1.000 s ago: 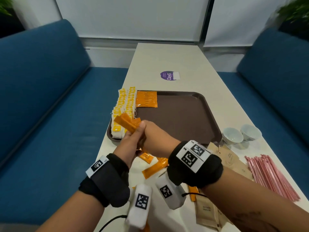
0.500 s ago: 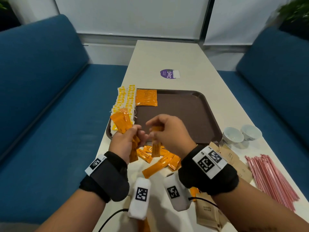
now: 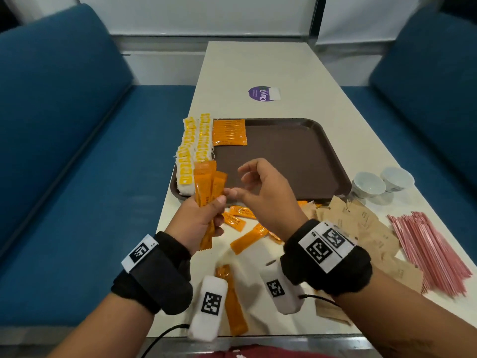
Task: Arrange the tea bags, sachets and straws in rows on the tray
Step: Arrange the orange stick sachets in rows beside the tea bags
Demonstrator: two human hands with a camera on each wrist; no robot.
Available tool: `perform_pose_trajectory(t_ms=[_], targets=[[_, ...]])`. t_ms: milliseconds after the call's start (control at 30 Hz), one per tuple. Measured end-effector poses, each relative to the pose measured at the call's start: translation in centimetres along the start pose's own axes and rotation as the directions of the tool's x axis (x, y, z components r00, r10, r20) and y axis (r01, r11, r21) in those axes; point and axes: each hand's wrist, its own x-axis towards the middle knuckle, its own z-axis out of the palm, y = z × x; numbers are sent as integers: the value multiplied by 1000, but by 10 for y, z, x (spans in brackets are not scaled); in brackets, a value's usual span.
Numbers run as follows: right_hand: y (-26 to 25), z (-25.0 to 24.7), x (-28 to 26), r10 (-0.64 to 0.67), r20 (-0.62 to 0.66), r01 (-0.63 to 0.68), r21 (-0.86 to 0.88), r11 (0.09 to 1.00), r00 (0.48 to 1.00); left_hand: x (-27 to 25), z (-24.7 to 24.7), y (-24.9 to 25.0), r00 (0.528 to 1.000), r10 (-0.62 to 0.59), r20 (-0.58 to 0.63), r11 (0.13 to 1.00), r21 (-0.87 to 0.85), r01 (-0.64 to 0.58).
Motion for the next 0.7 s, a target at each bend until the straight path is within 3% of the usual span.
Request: perform_pose_trajectory(t_ms=[100, 200, 267, 367, 600, 700], targets=[[9, 7, -25, 6, 273, 122, -449, 885, 962, -4, -17, -6, 997, -6, -71, 1000, 23, 8], [20, 28, -54, 198, 514, 247, -670, 701, 834, -12, -25, -12, 996, -23, -86, 999, 42, 27], [23, 39, -68, 267, 530, 245, -707, 664, 805, -17, -26, -17, 997, -44, -67, 998, 52, 47], [19, 47, -74, 288, 511, 233, -732, 641, 810, -22, -28, -24, 996, -69, -55, 995, 66, 72], [15, 50, -70, 369, 562, 231, -728, 645, 740, -29, -33, -26, 991, -89, -97, 992, 77, 96], [13, 45, -64, 354, 534, 196, -721, 664, 768, -30, -33, -22, 990, -92, -111, 991, 89, 102]])
